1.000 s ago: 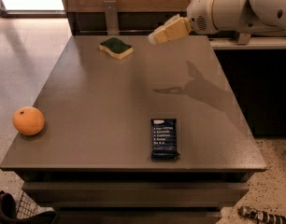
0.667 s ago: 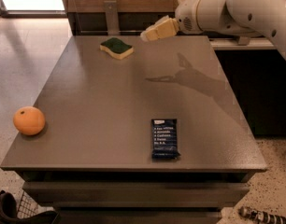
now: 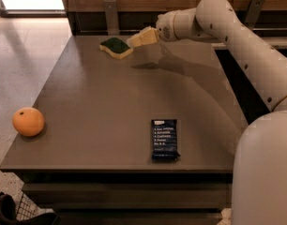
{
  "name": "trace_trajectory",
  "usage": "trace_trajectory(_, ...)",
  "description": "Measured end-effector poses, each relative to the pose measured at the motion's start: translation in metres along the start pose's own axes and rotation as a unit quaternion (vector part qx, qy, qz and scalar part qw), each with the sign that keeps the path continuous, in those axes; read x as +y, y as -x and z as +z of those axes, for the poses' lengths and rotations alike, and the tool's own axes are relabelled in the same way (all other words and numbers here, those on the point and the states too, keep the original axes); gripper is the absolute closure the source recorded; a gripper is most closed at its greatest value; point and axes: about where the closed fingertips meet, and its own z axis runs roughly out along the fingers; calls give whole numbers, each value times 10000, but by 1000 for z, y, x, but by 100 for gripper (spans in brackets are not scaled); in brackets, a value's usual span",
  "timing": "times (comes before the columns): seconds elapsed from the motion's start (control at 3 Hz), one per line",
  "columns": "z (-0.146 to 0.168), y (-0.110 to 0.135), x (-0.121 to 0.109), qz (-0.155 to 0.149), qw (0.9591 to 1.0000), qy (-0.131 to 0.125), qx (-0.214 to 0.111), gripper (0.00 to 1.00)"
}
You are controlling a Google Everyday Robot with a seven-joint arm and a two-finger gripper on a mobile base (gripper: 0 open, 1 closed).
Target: Move sponge near orange
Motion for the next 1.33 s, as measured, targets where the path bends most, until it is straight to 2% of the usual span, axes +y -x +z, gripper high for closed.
trace_trajectory(0.33, 36, -11, 5, 220, 9994, 265, -38, 0)
trace_trajectory(1.0, 83, -17, 31, 418, 9980, 467, -21, 0)
trace_trajectory(1.33, 95, -23, 44, 479, 9978, 431, 121, 0)
